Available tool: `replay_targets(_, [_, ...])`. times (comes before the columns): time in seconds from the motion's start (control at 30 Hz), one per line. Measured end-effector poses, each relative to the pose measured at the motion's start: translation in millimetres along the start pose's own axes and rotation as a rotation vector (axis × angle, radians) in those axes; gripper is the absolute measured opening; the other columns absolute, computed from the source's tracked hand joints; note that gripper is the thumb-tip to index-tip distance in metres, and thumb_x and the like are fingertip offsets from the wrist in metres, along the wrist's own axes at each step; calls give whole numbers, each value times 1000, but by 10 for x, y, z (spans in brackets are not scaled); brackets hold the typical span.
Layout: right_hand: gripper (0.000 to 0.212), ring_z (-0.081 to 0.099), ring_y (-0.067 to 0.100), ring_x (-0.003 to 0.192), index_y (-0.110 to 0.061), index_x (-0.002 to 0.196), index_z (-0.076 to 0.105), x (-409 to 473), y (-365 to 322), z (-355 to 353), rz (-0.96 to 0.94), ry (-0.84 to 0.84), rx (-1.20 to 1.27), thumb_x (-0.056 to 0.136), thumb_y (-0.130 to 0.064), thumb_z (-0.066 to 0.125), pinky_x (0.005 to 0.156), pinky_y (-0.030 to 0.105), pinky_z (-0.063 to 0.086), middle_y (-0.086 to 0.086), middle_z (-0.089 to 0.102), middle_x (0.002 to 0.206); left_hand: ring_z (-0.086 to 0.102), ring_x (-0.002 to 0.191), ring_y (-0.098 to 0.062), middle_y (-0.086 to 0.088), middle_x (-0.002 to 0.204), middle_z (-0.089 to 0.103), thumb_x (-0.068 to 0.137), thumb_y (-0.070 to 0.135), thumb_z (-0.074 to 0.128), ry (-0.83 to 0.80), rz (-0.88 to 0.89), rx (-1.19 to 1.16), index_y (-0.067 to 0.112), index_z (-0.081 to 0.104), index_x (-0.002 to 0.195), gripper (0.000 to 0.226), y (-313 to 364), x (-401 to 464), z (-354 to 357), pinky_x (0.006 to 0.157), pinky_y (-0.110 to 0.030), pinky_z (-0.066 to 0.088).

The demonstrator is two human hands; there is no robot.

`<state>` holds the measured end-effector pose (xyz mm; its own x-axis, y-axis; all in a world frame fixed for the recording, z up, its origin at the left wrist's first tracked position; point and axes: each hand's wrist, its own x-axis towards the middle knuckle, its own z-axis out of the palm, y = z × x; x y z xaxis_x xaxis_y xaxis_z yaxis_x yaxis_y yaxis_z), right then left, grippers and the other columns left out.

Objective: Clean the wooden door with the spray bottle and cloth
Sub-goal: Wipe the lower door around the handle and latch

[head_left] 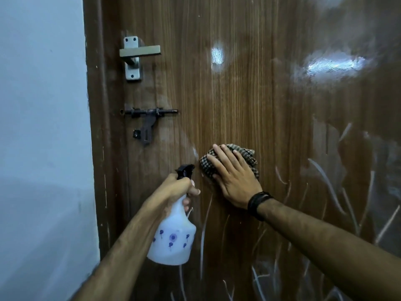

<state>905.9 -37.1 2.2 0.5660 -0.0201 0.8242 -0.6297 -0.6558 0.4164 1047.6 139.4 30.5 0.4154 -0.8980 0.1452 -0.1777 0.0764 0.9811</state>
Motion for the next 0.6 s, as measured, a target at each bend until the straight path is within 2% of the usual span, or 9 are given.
replay_targets(0.1, [57, 7, 23, 155, -20, 159, 25, 264, 31, -62, 3, 6, -2, 105, -36, 36, 125, 43, 7, 6, 13, 168, 40, 43, -11, -10, 76, 50, 88, -5, 60, 12, 7, 7, 5, 59, 101, 17, -3, -39, -81, 49, -26, 39])
replay_targets(0.3, [57, 16, 27, 153, -17, 156, 31, 1025, 15, -248, 4, 55, -28, 102, -35, 40, 124, 42, 6, 9, 22, 165, 39, 44, -11, -10, 73, 49, 88, -6, 60, 27, 7, 17, 10, 56, 90, 16, 35, -56, -217, 51, -27, 38])
replay_targets(0.37, [58, 14, 28, 154, -17, 157, 29, 954, -63, -169, -3, 71, -27, 102, -36, 39, 125, 44, 7, 10, 20, 166, 40, 44, -12, -8, 70, 50, 88, -5, 61, 36, 15, -8, 8, 57, 94, 15, 52, -56, -283, 49, -26, 39])
replay_targets(0.43, [60, 11, 28, 154, -17, 158, 24, 715, -169, -48, -112, 34, -74, 103, -39, 36, 125, 46, 8, 11, 16, 167, 40, 43, -11, -8, 69, 51, 87, -6, 61, 49, 14, -48, 5, 56, 101, 19, 59, -50, -330, 46, -25, 39])
replay_targets(0.53, [61, 11, 28, 155, -18, 160, 21, 287, -276, 128, -300, -31, -107, 104, -40, 35, 124, 46, 10, 11, 13, 167, 39, 42, -12, -7, 65, 49, 88, -7, 61, 53, 22, -69, 6, 56, 97, 16, 88, -73, -361, 45, -24, 37])
replay_targets(0.6, [61, 11, 27, 155, -19, 160, 19, 107, -301, 192, -335, -45, -89, 105, -39, 36, 124, 45, 12, 10, 12, 167, 39, 42, -11, -7, 67, 50, 87, -6, 61, 46, 20, -64, 7, 57, 96, 16, 102, -112, -364, 47, -25, 37])
